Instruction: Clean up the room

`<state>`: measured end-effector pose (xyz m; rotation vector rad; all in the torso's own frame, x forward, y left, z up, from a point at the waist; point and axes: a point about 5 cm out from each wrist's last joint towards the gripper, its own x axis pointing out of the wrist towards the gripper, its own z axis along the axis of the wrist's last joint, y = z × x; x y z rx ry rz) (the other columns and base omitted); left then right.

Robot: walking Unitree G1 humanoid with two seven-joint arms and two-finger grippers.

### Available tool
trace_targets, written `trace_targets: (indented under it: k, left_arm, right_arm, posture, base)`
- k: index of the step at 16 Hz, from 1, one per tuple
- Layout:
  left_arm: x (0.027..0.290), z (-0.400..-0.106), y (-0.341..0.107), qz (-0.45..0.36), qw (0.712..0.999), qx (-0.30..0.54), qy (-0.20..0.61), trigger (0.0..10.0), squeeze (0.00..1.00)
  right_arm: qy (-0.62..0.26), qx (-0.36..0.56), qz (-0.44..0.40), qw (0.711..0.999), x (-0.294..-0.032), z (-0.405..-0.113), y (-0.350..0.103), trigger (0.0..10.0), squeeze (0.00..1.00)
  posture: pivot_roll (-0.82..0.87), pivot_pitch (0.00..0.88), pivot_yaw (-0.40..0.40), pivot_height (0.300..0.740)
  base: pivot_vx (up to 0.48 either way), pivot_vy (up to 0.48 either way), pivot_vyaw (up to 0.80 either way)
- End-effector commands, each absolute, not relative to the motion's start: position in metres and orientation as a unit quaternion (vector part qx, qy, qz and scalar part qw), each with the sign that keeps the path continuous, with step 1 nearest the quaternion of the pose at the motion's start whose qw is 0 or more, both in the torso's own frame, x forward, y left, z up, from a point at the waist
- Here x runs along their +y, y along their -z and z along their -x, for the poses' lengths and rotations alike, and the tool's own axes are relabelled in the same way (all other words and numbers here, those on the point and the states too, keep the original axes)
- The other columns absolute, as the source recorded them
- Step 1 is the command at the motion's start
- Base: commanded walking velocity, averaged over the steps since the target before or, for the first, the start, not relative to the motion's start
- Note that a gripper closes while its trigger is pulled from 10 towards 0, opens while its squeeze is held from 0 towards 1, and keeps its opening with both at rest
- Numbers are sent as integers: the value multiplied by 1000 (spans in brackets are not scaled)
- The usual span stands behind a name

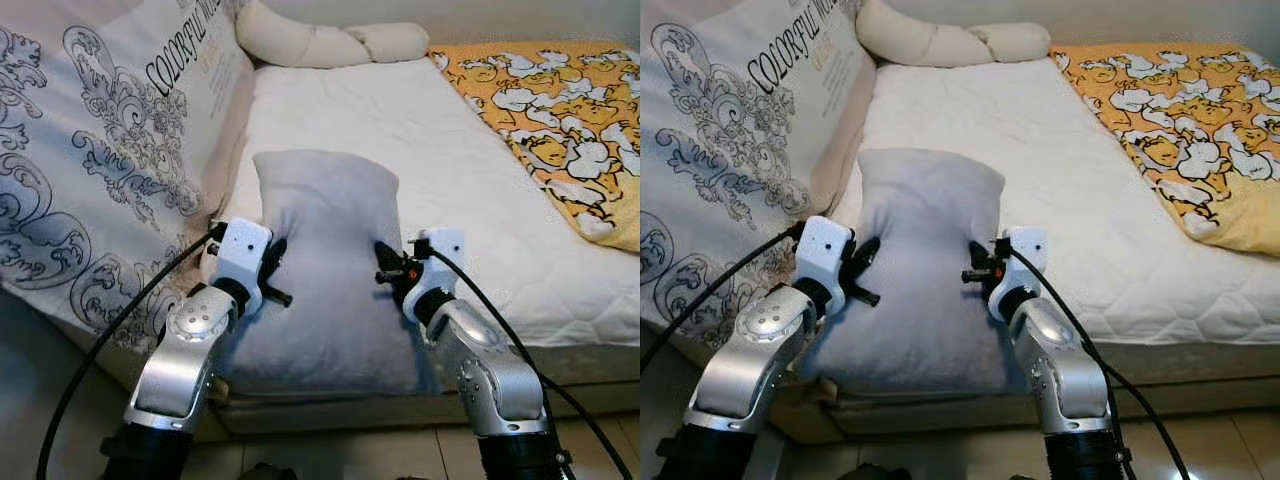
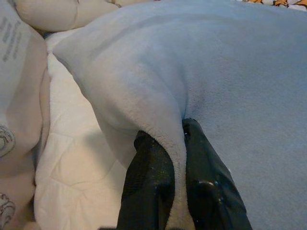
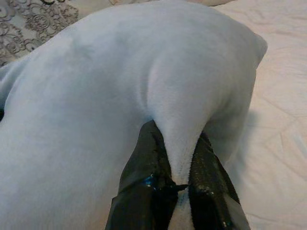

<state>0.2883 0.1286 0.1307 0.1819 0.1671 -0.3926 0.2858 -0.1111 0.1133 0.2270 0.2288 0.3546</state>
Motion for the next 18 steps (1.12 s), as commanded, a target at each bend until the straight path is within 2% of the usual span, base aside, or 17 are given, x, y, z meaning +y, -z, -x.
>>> trace_targets:
  k: [1, 2, 8, 12, 15, 18]
  left_arm:
    - [131, -293, -140, -96, 975, 69, 188, 10000, 0]
    - [132, -294, -141, -97, 975, 69, 188, 10000, 0]
    - [133, -297, -138, -98, 975, 73, 186, 10000, 0]
    - [140, -300, -139, -98, 977, 72, 176, 10000, 0]
    - [144, -301, -140, -95, 978, 72, 169, 10000, 0]
    - [143, -301, -139, -96, 978, 74, 172, 10000, 0]
  right_arm:
    - [-179, 99, -109, 973, -110, -291, -121, 10000, 0]
    - [-184, 97, -107, 972, -108, -291, -122, 10000, 0]
    - [-192, 95, -105, 971, -107, -295, -124, 10000, 0]
    - [-223, 107, -74, 966, -101, -293, -120, 10000, 0]
    - [-225, 114, -71, 965, -100, -293, -118, 10000, 0]
    - [-218, 113, -86, 966, -102, -293, -119, 10000, 0]
  posture:
    - [-50, 0, 61, 740]
    - [-54, 0, 62, 740]
    - [-59, 0, 62, 740]
    - [-60, 0, 50, 740]
    - [-61, 0, 49, 740]
    - [-59, 0, 43, 740]
  base:
    - [0, 0, 800]
    - [0, 0, 800]
    - [0, 0, 0]
    - [260, 0, 0]
    - [294, 0, 800]
    - [296, 0, 0]
